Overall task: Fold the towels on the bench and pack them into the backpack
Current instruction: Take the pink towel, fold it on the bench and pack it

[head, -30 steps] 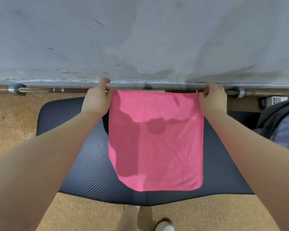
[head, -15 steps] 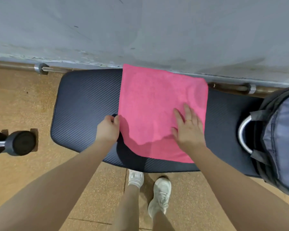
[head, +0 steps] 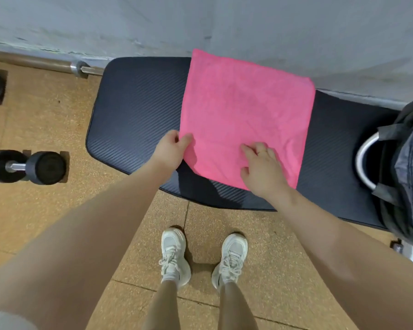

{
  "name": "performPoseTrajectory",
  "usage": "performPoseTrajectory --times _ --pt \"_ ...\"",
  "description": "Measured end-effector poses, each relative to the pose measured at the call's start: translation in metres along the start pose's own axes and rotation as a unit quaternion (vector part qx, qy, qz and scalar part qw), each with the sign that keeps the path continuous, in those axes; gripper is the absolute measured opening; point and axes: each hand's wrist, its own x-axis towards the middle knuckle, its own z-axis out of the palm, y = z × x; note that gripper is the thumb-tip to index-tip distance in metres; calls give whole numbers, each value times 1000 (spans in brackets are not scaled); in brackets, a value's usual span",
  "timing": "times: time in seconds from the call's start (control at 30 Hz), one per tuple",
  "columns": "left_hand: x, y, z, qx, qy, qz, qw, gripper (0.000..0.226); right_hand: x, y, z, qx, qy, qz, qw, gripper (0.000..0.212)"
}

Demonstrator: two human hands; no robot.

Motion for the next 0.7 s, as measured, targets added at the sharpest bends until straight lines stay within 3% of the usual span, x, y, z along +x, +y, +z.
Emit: performPoseTrajectory --times 0.17,0.27,0.37,0.53,0.63,0.7 --pt "-7 0 1 -138 -34 -10 990 22 9 2 -5 42 -20 29 999 54" --pt "-8 8 -7 -244 -117 -69 960 20 13 5 -9 105 -20 43 993 51" --pt "-10 3 -22 -235 -173 -128 948 13 11 3 -11 137 -24 47 989 50" --pt "-18 -14 -29 -230 -135 -142 953 29 -6 -3 -2 94 -37 37 994 60" --pt "-21 -25 -30 -232 -64 -153 958 21 -23 -2 16 57 60 23 996 55" --pt "-24 -31 -28 -225 -54 -163 959 23 -36 5 28 51 168 92 980 48"
